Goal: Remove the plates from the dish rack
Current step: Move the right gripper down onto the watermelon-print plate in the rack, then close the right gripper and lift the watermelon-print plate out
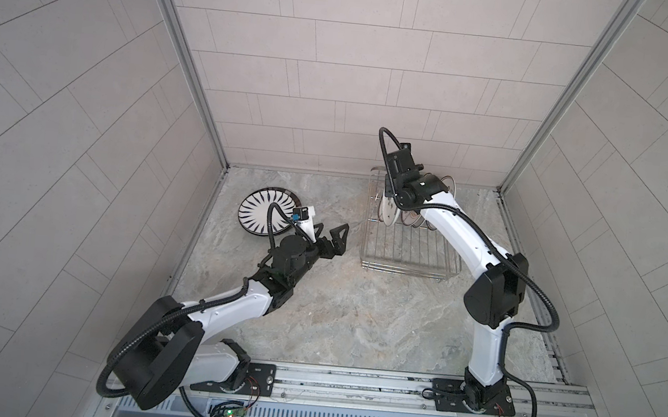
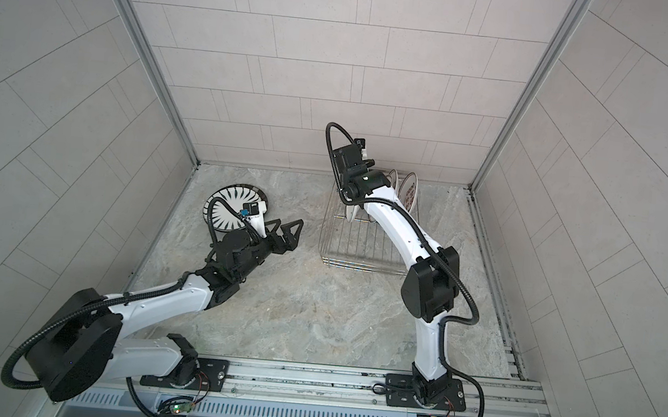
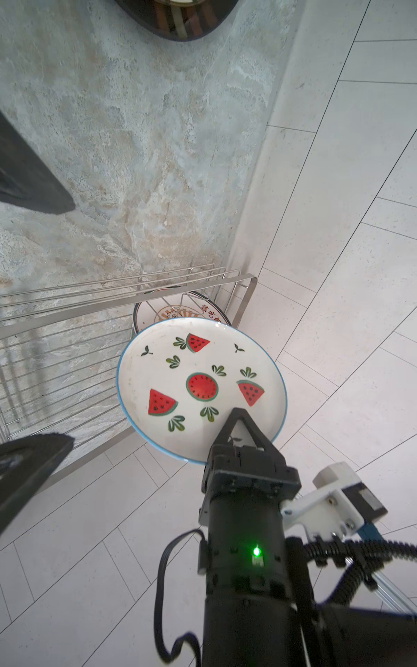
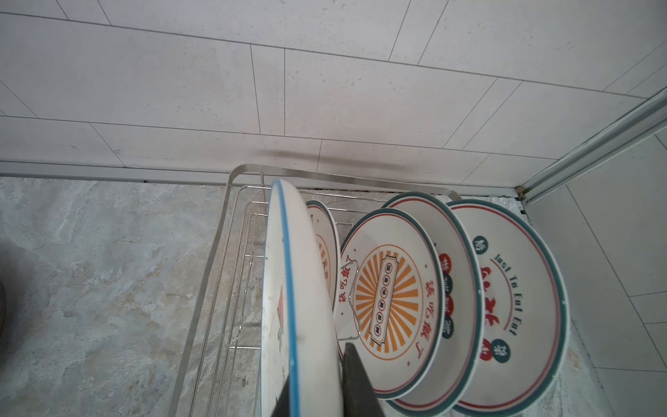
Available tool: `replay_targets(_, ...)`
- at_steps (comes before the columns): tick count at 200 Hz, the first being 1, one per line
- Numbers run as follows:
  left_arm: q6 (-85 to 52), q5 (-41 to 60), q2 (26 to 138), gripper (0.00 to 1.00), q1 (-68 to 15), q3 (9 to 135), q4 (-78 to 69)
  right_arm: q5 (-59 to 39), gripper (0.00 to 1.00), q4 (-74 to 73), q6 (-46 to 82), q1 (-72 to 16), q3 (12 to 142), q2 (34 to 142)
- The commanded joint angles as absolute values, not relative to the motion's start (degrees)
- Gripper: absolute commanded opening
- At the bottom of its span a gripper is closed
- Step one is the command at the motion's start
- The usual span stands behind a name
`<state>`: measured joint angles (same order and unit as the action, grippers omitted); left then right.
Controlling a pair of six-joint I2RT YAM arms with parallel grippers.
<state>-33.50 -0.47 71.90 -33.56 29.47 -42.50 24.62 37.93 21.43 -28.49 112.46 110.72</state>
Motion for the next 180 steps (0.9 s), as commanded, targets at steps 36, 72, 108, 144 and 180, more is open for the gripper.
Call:
replay_targets(36,-35.40,-0.10,69.42,1.00,-33.84,26.57,-45.07,14.42,0.12,23.27,22.30,-28.33,97.34,91.04)
replay_targets(72,-37.35,3.94,67.13,1.00,-33.79,25.67,-45.30,4.86,0.12,17.90,24.49,-26.33,86.30,80.25)
replay_targets(108,-31.78,9.39,57.37,1.00,-33.29,28.47,-31.90,-10.80,0.11,10.88,29.35,-19.62,76.24,73.80)
replay_targets(144,-34.07,9.96,52.89,1.00,-33.43,25.76,-33.40,-21.52,0.10,2.89,35.82,-16.45,66.54,68.96)
replay_targets(180,-37.56,9.98,51.34,1.00,-34.88,22.22,-38.22,-29.77,0.10,-5.45,41.86,-15.85,58.78,66.05)
